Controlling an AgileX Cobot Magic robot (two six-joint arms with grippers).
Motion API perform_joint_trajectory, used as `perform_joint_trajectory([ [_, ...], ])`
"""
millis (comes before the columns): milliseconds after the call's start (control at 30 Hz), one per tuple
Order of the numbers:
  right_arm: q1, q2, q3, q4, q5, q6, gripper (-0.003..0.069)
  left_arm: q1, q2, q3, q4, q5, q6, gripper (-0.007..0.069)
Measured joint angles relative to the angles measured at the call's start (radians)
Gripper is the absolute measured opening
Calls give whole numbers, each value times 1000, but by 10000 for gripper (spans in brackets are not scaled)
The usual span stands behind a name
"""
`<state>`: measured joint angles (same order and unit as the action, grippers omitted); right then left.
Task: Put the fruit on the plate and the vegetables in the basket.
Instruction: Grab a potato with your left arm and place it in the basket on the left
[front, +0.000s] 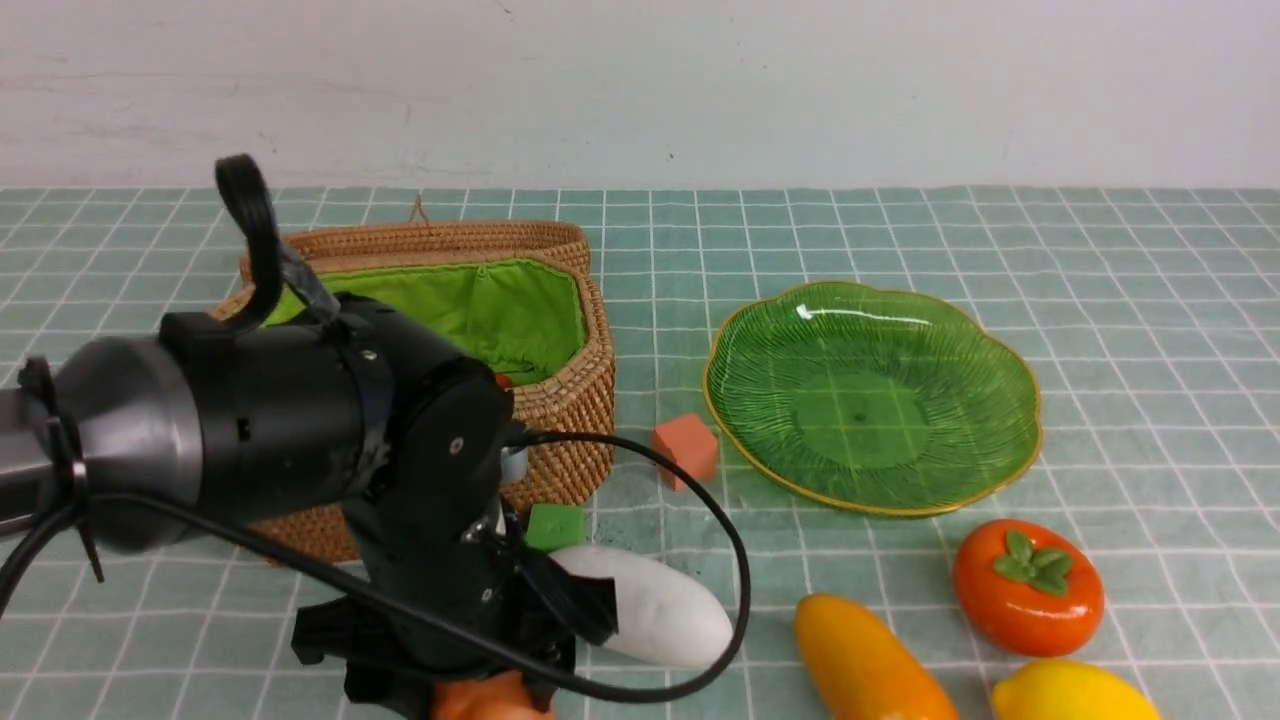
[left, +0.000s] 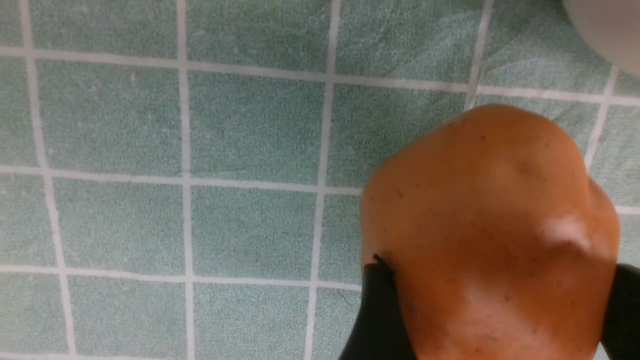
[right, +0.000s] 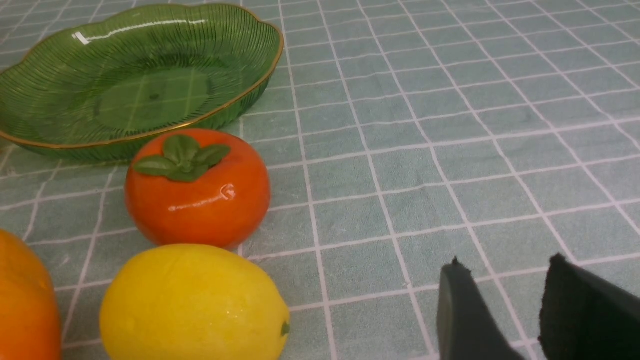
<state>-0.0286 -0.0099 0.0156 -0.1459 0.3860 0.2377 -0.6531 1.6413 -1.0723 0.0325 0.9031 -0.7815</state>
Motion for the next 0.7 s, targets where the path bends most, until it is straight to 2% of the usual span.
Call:
perform_joint_trajectory([
  [333, 0, 0, 0, 0, 0, 0, 240, 26, -168, -28, 3, 59, 0, 508],
  [500, 0, 0, 0, 0, 0, 0, 240, 162, -253, -153, 3, 89, 10, 508],
  [600, 0, 0, 0, 0, 0, 0, 240, 307, -257, -265, 7, 77, 20, 508],
  [633, 0, 0, 0, 0, 0, 0, 240, 307, -257, -265, 7, 75, 20, 508],
  [700, 0, 0, 0, 0, 0, 0, 240, 390, -225, -322, 12, 49, 10, 508],
])
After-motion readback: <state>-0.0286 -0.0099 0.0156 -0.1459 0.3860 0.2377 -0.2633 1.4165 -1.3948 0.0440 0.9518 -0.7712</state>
